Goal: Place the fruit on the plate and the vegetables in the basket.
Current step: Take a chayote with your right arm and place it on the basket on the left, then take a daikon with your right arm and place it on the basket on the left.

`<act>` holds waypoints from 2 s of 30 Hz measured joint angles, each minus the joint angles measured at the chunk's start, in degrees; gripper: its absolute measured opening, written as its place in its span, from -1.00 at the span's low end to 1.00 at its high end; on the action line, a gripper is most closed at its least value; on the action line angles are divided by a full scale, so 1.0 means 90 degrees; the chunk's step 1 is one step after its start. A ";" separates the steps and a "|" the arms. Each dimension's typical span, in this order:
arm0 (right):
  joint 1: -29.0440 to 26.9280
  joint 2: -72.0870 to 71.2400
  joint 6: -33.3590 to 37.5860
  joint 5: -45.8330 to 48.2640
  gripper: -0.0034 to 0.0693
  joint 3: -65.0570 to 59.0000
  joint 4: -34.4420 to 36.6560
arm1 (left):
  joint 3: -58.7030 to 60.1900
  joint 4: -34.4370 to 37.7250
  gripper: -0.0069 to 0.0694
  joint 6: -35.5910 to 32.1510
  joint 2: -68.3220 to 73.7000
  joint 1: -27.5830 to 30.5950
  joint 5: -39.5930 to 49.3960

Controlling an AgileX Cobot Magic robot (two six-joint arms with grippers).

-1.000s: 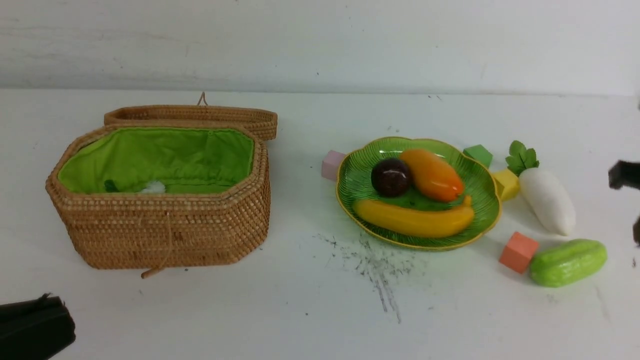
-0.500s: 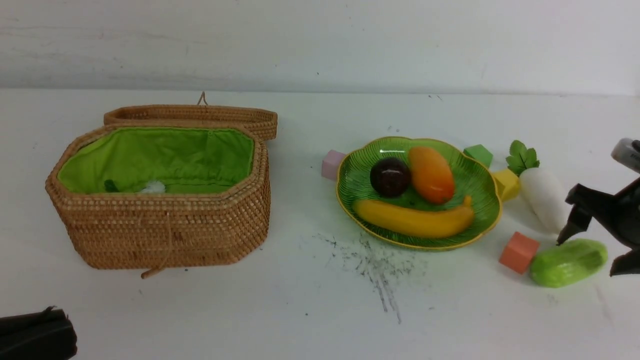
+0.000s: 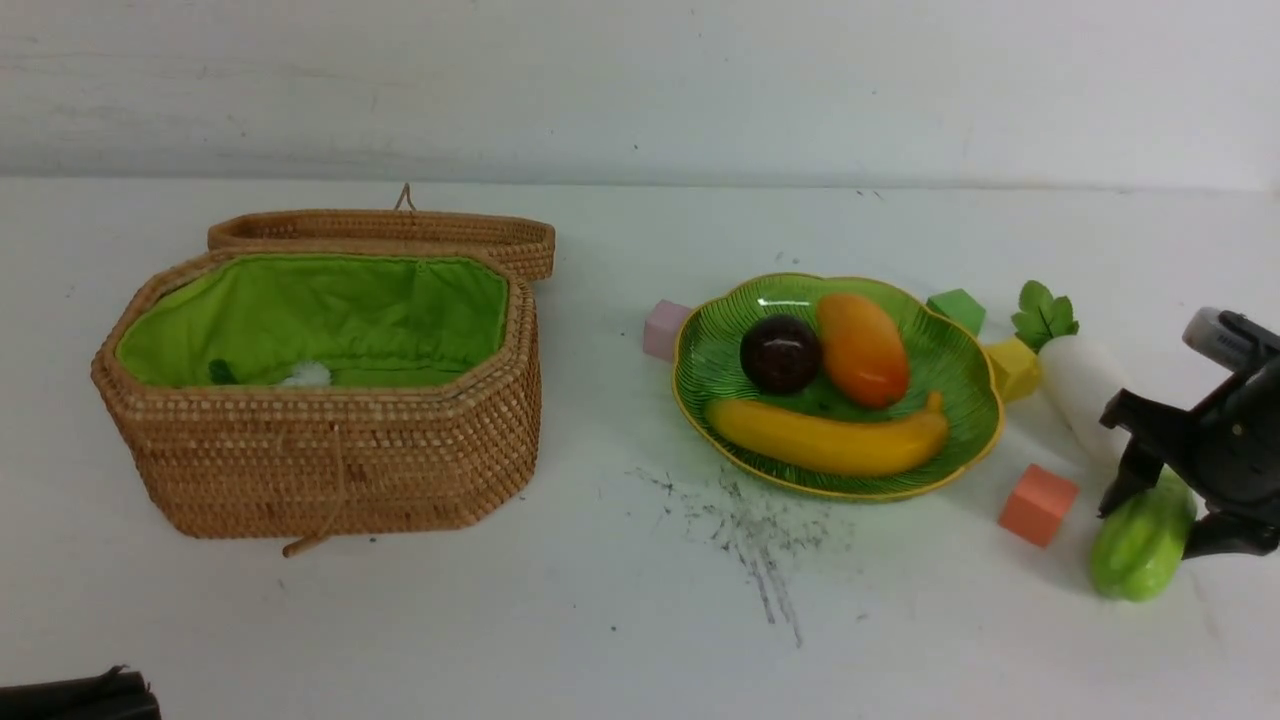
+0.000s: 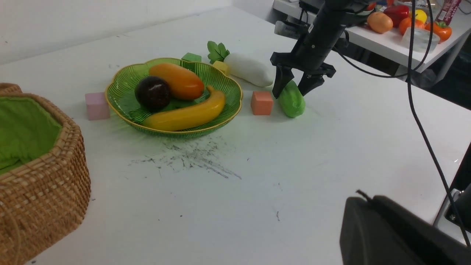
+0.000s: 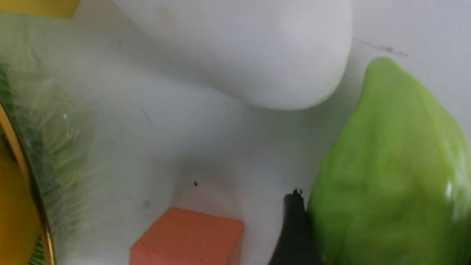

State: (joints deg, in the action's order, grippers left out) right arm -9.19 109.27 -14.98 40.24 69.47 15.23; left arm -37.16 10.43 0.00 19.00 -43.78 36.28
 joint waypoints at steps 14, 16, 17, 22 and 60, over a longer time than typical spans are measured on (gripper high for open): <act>0.0469 -0.1293 0.0556 0.2157 0.38 -0.0012 -0.0649 | 0.0000 -0.0175 -0.84 0.0110 0.0000 0.0000 0.0159; 0.1291 -0.1958 0.0846 0.1948 0.38 0.0254 -0.0207 | 0.0000 -0.0804 -0.84 0.0596 0.0000 0.0000 0.0198; 0.1595 -0.2060 0.0972 0.1837 0.38 0.0403 -0.0071 | 0.0000 -0.1099 -0.84 0.0852 0.0000 0.0000 0.0215; 0.3600 -0.2012 0.2093 0.0289 0.38 0.1759 0.0966 | -0.0019 -0.3283 -0.84 0.3039 0.0000 0.0000 0.0493; 0.4032 -0.0625 0.3192 0.3473 -0.94 0.5440 -0.1179 | -0.0069 -0.2231 -0.81 0.2415 0.0000 0.0000 0.0013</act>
State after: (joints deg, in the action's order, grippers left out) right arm 27.09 103.65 13.75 71.49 118.43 4.62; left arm -37.78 -9.65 21.73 19.00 -43.78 36.40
